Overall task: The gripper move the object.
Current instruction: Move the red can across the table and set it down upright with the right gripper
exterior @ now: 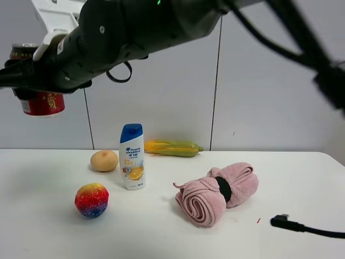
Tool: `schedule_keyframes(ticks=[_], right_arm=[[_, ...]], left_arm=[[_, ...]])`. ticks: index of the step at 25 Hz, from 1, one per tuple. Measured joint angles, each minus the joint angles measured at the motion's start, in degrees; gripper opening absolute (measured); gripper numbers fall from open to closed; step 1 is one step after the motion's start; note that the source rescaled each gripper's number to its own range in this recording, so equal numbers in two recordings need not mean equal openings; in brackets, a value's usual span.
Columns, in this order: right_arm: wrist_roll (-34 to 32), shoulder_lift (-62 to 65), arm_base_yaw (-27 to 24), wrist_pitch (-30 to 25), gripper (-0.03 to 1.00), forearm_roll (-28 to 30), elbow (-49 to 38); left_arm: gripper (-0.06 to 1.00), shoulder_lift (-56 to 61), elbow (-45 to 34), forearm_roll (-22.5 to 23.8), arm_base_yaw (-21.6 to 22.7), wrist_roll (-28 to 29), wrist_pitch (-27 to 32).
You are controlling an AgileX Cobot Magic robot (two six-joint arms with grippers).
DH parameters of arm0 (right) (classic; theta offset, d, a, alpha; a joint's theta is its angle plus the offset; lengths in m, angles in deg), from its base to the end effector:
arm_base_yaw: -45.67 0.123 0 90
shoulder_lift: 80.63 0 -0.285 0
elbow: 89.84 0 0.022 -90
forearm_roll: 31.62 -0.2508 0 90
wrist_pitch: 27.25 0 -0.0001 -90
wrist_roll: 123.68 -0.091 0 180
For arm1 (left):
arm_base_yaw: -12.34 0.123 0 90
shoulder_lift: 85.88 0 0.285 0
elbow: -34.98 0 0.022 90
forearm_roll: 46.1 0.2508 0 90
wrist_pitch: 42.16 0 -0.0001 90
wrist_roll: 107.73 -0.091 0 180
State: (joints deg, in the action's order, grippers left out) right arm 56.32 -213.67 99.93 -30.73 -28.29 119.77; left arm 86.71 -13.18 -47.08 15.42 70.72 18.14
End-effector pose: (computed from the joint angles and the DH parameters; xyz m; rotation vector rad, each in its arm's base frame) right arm 0.3102 0.4305 0.2679 -0.9183 1.6760 0.6061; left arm -0.0063 -0.0017 0.2799 -0.0262 2.0222 0.0308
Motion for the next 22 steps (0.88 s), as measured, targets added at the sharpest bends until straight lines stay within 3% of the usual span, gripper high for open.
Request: schedule_keyframes(ticks=[9,15,22], right_arm=[[0.0,-14.6,-0.1,0.5,0.01,-1.8,11.7],[0.9,-18.8,-1.7,7.4,0.01,-1.8,12.3],[1.8,-21.5,-3.0,9.1,0.01,-1.8,12.7]], left_arm=[[1.00,0.0,0.0,0.0,0.0,0.0,0.0],[1.00,0.0,0.0,0.0,0.0,0.0,0.0],[1.00,0.0,0.0,0.0,0.0,0.0,0.0]])
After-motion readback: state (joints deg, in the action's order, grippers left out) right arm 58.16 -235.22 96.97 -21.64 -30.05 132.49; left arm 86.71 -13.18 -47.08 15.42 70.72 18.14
